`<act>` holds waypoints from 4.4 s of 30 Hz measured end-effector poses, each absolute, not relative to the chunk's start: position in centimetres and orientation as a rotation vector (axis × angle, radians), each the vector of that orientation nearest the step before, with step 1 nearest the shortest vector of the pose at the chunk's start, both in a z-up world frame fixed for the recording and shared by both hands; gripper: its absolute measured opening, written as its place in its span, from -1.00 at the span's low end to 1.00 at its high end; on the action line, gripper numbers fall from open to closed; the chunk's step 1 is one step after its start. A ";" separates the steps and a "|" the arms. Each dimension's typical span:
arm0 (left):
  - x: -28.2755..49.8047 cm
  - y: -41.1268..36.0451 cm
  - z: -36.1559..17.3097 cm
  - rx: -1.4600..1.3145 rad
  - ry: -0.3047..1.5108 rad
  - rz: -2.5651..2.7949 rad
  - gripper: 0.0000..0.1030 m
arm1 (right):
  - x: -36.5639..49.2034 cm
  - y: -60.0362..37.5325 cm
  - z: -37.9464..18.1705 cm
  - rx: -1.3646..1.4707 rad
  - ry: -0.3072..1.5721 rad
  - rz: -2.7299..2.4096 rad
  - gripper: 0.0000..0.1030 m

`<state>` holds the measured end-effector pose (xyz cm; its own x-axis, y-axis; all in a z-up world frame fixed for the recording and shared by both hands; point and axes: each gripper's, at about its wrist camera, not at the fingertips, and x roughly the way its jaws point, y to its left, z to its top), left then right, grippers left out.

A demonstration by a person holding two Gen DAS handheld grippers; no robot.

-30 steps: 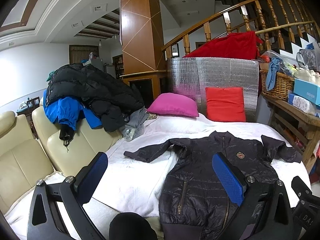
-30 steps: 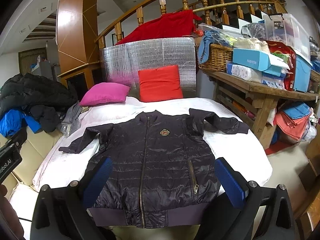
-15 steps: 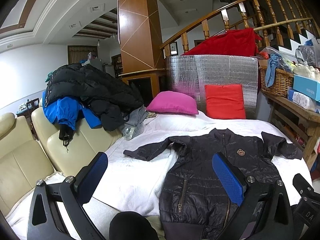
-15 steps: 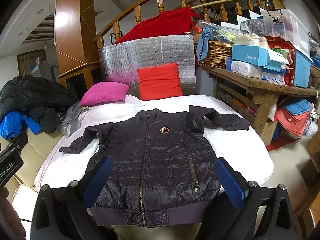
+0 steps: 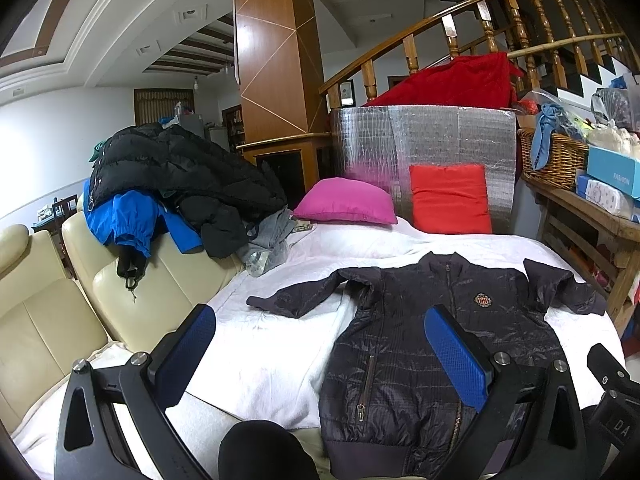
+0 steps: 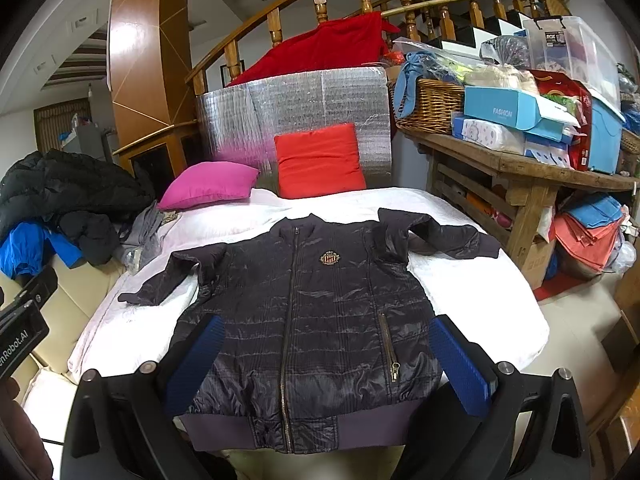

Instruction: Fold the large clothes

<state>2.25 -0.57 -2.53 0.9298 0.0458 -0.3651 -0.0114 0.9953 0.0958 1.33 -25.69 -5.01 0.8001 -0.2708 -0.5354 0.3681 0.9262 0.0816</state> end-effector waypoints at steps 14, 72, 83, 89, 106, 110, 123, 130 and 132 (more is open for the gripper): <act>2.9 -0.5 -3.3 0.097 0.397 0.034 1.00 | 2.0 -25.7 -5.8 0.192 0.566 -0.339 1.00; 31.5 -18.9 -24.6 0.287 0.753 -0.224 1.00 | 24.8 -74.5 -29.1 1.433 0.477 -0.570 0.80; 32.6 -18.0 -24.5 0.264 0.747 -0.193 1.00 | 26.8 -74.6 -27.8 1.239 0.483 -0.672 -0.38; 33.8 -16.6 -24.0 0.217 0.743 -0.138 1.00 | 29.3 -68.6 -19.9 0.950 0.393 -0.549 -0.43; 35.9 -12.1 -23.2 0.077 0.784 -0.073 1.00 | 39.2 -49.1 -24.6 0.994 0.778 0.020 -0.42; 36.8 -12.1 -24.3 0.051 0.849 -0.103 1.00 | 37.4 -47.6 -28.6 1.138 0.922 0.081 0.10; 36.4 -16.5 -30.2 0.212 0.987 -0.110 1.00 | 27.6 -56.7 -25.4 1.386 0.558 -0.108 0.68; 35.1 -15.7 -31.0 0.153 0.943 -0.089 1.00 | 27.9 -62.1 -28.1 1.534 0.525 -0.251 0.68; 34.8 -15.7 -31.0 0.154 0.933 -0.083 1.00 | 27.6 -63.9 -28.8 1.545 0.527 -0.299 0.68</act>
